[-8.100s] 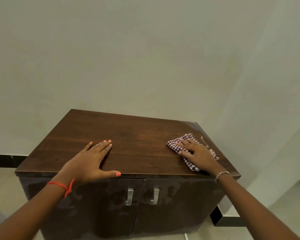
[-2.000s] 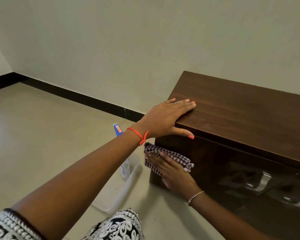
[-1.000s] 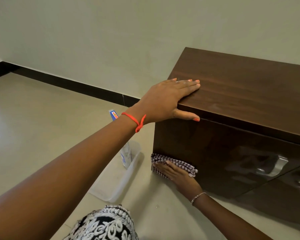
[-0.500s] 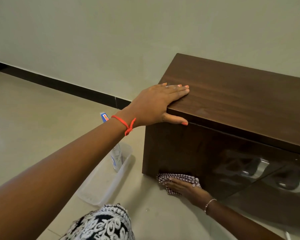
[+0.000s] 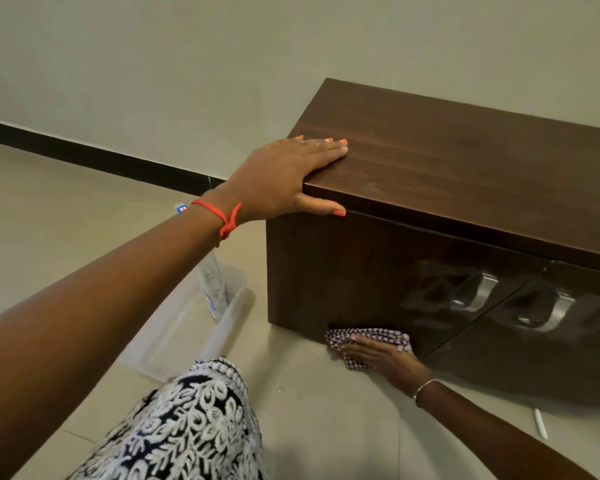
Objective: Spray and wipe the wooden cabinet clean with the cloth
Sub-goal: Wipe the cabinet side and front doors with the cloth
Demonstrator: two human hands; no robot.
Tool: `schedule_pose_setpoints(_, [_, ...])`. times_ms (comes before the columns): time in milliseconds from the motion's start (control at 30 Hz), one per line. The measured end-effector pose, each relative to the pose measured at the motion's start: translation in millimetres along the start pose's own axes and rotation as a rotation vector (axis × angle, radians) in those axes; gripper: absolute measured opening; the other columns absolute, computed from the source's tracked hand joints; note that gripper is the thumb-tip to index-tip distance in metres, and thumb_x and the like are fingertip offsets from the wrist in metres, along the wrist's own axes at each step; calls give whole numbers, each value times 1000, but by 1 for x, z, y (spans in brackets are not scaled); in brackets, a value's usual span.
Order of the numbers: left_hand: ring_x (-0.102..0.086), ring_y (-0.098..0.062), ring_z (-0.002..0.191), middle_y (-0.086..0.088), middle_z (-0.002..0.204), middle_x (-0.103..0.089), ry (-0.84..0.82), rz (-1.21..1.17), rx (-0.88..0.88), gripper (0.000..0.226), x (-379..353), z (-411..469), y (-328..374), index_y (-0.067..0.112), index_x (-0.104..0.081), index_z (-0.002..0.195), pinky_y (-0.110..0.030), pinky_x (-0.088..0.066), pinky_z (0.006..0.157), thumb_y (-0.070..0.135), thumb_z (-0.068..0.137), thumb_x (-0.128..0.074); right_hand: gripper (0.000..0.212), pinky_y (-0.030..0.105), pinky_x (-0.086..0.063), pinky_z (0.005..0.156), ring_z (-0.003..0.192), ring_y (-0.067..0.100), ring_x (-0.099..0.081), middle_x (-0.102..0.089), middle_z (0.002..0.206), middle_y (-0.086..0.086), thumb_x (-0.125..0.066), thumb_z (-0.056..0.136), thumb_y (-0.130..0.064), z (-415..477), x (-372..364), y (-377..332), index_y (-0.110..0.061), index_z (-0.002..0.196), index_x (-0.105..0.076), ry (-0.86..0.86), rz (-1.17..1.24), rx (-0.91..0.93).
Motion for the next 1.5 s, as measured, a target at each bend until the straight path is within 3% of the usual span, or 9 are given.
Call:
schedule_pose_setpoints(200, [-28, -13, 136, 4, 149, -30, 23, 1, 2, 92, -1, 0, -1, 26, -28, 143, -19, -9, 106, 75, 66, -42, 74, 36, -1, 115, 136, 7, -24, -23, 148, -10, -31, 79, -10, -3, 2, 27, -3, 145, 2, 174, 140, -356])
schedule_pose_setpoints(367, [-28, -14, 136, 4, 149, -30, 21, -10, 14, 86, 0, 0, -1, 27, -28, 142, -20, -9, 106, 67, 68, -47, 110, 30, -1, 114, 141, 6, -12, -3, 154, -13, -74, 68, -33, 6, -19, -16, -17, 145, 4, -109, 232, 59])
schedule_pose_setpoints(567, [-27, -15, 136, 5, 149, -29, 21, -2, 21, 86, 1, 0, 0, 28, -27, 142, -19, -8, 104, 67, 68, -46, 74, 42, 12, 115, 143, 19, 6, 7, 155, 7, -39, 84, -23, -33, 9, 40, -9, 146, -4, 194, 131, -330])
schedule_pose_setpoints(700, [-26, -17, 136, 4, 150, -29, 7, -9, 34, 88, 0, 1, -1, 28, -26, 143, -20, -9, 103, 69, 66, -46, 72, 37, 6, 116, 143, 17, 4, 2, 157, 4, -44, 88, -36, -32, 43, 97, -18, 148, -8, 330, 330, -622])
schedule_pose_setpoints(967, [-25, -17, 136, 3, 150, -27, -13, -2, 39, 86, 1, 0, 2, 27, -24, 143, -19, -8, 102, 65, 68, -45, 78, 42, 18, 114, 139, 10, -7, -14, 150, -5, -62, 75, -32, -10, 53, 96, -22, 142, -25, 246, 335, -425])
schedule_pose_setpoints(1100, [-25, -16, 136, 4, 150, -27, -4, 1, 33, 86, 1, 0, 1, 28, -25, 143, -20, -8, 103, 65, 68, -46, 85, 37, 11, 116, 143, 15, 8, -7, 153, 1, -62, 74, -36, -43, 54, 116, -20, 145, -19, 327, 437, -646])
schedule_pose_setpoints(1200, [-25, -17, 137, 4, 150, -27, -10, 1, 32, 87, 0, 0, 0, 27, -25, 143, -21, -9, 103, 66, 68, -46, 78, 36, 8, 116, 143, 11, -3, -17, 152, -5, -61, 76, -37, -45, 72, 147, -24, 144, -26, 420, 532, -805])
schedule_pose_setpoints(1400, [-24, -16, 137, 4, 151, -25, -30, -2, 31, 95, 0, 0, 0, 28, -22, 144, -21, -7, 104, 76, 63, -37, 82, 34, 7, 116, 140, 6, -9, -15, 153, -5, -62, 76, -32, -11, 96, 161, -22, 146, -21, 393, 498, -660])
schedule_pose_setpoints(1500, [-23, -15, 137, 5, 151, -25, -23, -9, 29, 91, 0, 0, 0, 29, -22, 144, -20, -6, 104, 72, 66, -43, 80, 34, 8, 116, 139, 6, -14, -19, 152, -6, -64, 73, -32, -30, 87, 159, -24, 144, -28, 405, 539, -768])
Point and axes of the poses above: each hand's wrist, its own z-axis towards the middle knuckle, its own x-axis out of the back of the hand, y = z × x, the point moved 6 cm from there along z, towards the middle knuckle
